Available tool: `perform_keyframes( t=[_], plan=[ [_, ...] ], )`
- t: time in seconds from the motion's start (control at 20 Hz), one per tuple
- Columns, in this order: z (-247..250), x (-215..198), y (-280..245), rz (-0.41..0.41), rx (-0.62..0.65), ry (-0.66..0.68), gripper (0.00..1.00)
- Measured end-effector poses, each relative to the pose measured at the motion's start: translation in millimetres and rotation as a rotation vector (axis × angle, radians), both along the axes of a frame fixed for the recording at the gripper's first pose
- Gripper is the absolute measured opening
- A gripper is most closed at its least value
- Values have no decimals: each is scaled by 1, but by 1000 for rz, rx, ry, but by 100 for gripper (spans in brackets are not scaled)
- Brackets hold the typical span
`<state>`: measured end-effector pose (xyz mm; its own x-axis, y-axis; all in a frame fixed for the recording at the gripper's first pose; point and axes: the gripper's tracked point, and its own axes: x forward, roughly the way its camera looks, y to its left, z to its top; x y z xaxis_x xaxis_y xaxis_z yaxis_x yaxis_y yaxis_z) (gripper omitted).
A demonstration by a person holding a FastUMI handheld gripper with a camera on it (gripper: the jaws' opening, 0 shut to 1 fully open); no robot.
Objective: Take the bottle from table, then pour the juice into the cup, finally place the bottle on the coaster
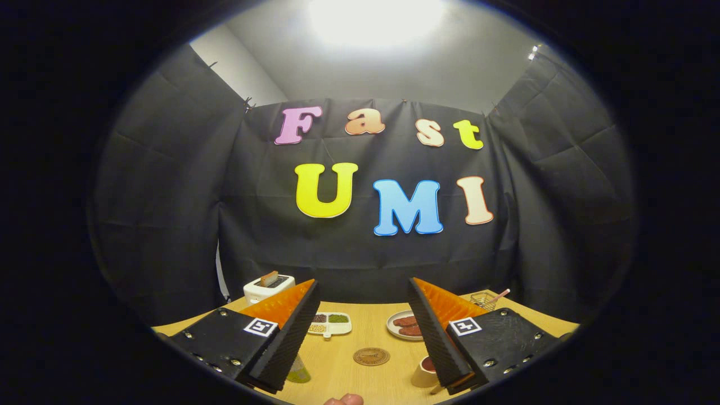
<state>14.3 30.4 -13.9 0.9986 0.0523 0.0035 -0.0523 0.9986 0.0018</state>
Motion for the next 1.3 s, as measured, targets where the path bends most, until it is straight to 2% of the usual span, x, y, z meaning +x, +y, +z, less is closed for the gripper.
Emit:
perform_keyframes(
  t=[0.75, 1.3],
  plan=[
    [-64, 29, 104, 117, -12, 51, 95],
    [-136, 48, 138, 134, -3, 150, 95]
  ],
)
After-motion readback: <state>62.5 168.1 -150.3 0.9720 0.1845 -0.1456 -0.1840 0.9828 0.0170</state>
